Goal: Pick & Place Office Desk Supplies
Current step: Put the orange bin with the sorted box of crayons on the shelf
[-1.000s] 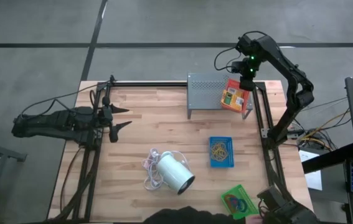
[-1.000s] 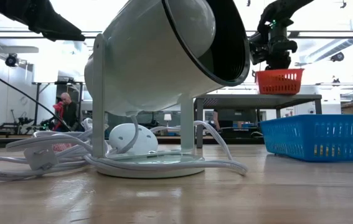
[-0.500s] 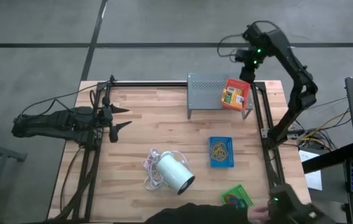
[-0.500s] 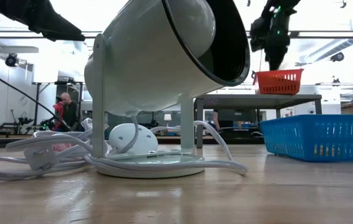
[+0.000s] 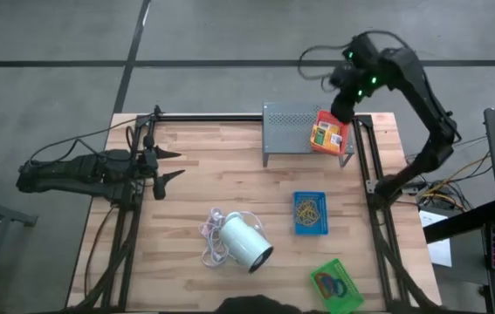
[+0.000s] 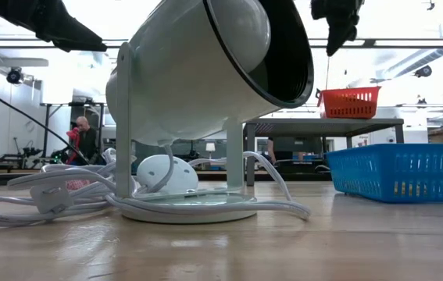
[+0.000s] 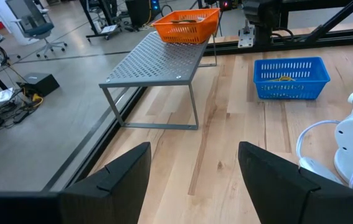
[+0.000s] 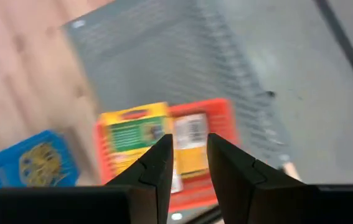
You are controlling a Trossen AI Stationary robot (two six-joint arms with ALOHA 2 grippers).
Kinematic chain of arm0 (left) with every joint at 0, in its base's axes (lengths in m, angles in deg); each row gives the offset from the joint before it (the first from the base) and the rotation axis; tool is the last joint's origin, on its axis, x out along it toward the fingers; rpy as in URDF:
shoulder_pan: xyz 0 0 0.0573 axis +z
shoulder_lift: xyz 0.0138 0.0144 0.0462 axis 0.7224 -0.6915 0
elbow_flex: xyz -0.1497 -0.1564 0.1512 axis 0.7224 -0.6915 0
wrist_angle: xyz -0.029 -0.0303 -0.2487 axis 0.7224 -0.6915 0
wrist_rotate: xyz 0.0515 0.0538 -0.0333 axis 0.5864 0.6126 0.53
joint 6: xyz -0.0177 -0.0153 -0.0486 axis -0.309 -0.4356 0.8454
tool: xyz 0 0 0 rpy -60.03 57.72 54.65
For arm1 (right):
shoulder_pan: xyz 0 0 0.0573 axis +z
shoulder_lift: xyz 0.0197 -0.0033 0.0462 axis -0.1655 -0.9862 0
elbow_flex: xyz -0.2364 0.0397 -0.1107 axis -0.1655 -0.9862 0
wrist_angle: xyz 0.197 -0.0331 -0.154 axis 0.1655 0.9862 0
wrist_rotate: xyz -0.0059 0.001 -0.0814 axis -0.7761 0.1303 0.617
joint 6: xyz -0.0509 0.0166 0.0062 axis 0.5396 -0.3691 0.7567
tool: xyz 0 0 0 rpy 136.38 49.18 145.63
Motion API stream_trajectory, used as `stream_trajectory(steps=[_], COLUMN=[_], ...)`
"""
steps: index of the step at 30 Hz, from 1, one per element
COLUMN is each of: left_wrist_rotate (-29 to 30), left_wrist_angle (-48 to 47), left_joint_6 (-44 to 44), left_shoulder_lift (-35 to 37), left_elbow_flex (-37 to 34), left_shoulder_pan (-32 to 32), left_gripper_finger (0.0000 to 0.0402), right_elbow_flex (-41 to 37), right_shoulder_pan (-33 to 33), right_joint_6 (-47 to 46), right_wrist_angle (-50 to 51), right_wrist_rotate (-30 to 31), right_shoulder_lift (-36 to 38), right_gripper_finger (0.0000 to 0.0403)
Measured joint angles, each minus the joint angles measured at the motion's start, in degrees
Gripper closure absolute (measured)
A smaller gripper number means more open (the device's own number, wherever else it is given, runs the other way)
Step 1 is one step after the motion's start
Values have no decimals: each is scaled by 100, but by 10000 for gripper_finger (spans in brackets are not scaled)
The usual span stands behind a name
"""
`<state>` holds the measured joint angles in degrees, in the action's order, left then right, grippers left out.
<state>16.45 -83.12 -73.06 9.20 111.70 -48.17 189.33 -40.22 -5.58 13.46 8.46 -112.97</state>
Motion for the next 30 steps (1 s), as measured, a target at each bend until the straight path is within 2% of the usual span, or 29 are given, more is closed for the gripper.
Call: stream_trajectory(steps=[3, 7, 11, 17, 24, 30], left_wrist_rotate=[0, 0, 0, 1, 0, 0], left_wrist_angle=[2, 0, 0, 1, 1, 0], left_joint_6=[0, 0, 0, 0, 0, 0], left_shoulder_lift=[0, 0, 0, -2, -1, -2], left_elbow_flex=[0, 0, 0, 0, 0, 0], left_shoulder_pan=[-1, 0, 0, -2, -1, 0], left_gripper_finger=[158, 158, 158, 158, 158, 158], right_elbow_flex=[-508, -1347, -2225, -3610, -4694, -5277], right_shoulder_pan=[513, 1124, 1560, 2186, 2644, 2804], right_joint_6=[-39, -518, -1376, -1822, -1855, -1538], right_wrist_angle=[-10, -243, -544, -1271, -1909, -2282], right_wrist_rotate=[33, 491, 554, 576, 698, 1184], right_shoulder_lift=[312, 749, 1201, 1908, 2519, 2794], right_gripper_finger=[309, 309, 307, 284, 248, 239])
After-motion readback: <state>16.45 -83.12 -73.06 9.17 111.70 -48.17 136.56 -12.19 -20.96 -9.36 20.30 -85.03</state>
